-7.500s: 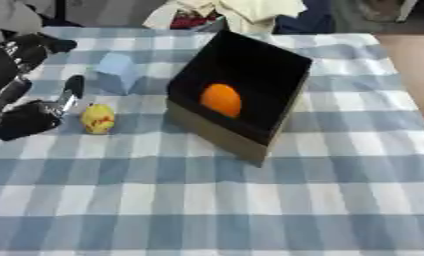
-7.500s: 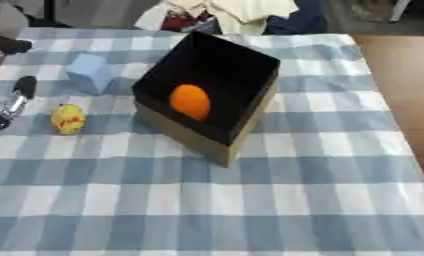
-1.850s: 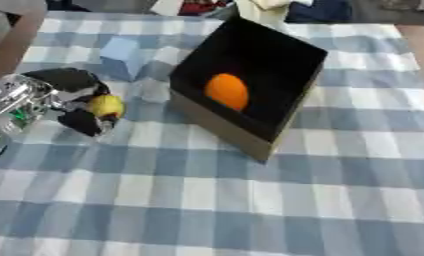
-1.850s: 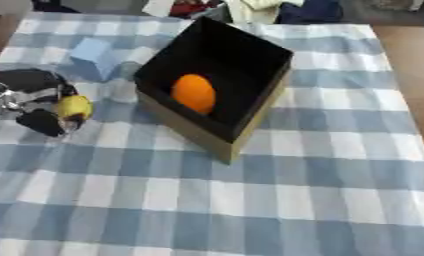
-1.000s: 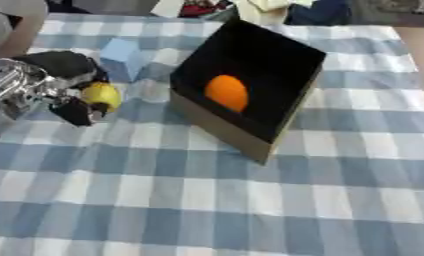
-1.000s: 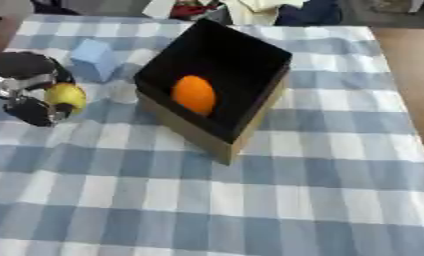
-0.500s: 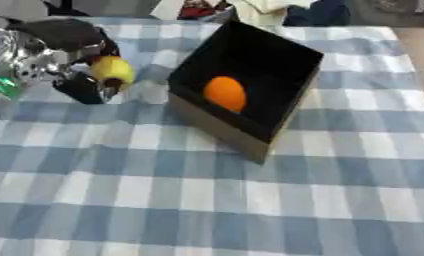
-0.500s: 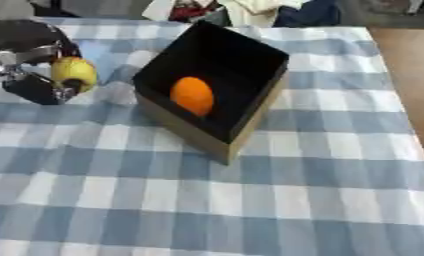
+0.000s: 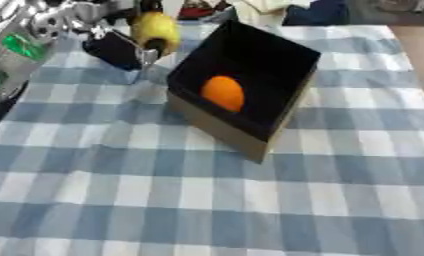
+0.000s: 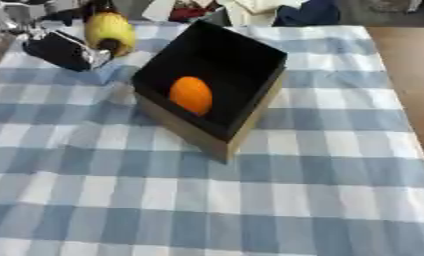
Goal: Pick up objects on the table and place them in the box.
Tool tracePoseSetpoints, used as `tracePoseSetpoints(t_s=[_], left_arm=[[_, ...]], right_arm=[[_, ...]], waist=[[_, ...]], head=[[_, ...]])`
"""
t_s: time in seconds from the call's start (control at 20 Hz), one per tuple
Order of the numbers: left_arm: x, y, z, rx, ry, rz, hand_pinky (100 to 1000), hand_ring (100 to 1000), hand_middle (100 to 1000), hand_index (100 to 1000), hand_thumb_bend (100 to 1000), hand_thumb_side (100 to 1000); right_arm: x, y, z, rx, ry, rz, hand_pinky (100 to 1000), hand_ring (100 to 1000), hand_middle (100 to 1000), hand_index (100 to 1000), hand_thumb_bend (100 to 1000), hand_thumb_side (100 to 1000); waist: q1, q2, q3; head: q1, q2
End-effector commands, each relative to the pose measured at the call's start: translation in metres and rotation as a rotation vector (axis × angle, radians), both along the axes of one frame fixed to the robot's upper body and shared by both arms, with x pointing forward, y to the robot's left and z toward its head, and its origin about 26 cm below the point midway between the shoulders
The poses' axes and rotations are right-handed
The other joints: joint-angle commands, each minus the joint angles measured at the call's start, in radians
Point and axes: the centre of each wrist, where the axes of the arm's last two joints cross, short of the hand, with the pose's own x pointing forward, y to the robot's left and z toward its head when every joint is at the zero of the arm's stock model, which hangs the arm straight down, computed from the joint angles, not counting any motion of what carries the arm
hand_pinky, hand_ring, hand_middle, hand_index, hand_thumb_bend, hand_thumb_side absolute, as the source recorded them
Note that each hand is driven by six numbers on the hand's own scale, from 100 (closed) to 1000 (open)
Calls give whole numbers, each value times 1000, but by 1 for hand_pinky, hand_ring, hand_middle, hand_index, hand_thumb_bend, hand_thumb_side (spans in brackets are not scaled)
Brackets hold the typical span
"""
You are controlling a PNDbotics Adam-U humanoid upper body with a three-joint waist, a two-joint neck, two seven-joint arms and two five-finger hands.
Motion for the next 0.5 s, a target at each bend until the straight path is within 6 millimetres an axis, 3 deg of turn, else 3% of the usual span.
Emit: tracePoseSetpoints(t_s=[0.05,0.5], left_arm=[[9,-12,6,-21,-18,-40,533,630,574,735,100,398],[52,-31,-17,-103,15,-179,558,654,624,770,100,426]], right_arm=[[-5,3,15,-6,-44,20,967,950,798,871,100,728],[-5,9,18,1,-51,38,968,951,797,871,100,730]], waist=[[2,-23,-6],[1,-10,-26]], head=[[9,-2],[-1,-12]])
